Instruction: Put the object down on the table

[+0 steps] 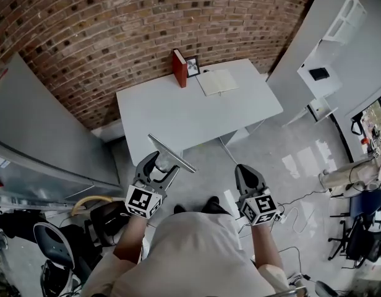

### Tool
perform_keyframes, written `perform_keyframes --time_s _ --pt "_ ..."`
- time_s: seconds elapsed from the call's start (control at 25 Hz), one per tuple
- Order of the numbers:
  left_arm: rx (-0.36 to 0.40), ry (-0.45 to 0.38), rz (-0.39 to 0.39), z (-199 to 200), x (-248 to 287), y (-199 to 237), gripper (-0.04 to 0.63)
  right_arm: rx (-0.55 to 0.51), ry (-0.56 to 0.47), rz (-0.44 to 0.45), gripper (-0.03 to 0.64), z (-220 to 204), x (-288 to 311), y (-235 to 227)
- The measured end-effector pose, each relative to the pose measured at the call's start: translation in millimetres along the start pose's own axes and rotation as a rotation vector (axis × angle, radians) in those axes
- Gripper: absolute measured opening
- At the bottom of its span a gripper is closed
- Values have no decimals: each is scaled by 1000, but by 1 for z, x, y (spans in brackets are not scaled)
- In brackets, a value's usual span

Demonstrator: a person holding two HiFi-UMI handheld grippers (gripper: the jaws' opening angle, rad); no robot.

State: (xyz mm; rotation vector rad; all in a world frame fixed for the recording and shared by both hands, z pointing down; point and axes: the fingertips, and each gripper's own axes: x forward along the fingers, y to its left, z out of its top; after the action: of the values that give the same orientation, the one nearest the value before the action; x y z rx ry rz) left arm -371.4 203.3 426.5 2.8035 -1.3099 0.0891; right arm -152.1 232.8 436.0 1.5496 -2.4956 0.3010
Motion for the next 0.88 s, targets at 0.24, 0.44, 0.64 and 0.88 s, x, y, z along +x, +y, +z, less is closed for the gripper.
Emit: perform_keyframes --time_s 0.24,0.44,0.64,0.88 --pt "0 20 -9 -4 26 -1 275 20 11 -6 3 -2 10 -23" --pt "-1 36 4 -8 56 -4 275 32 17 16 3 -5 26 -53" --pt "-1 45 10 -5 98 -7 275 40 18 41 3 0 47 -92" --pt "3 51 30 0 162 -12 275 55 18 61 3 7 72 -155"
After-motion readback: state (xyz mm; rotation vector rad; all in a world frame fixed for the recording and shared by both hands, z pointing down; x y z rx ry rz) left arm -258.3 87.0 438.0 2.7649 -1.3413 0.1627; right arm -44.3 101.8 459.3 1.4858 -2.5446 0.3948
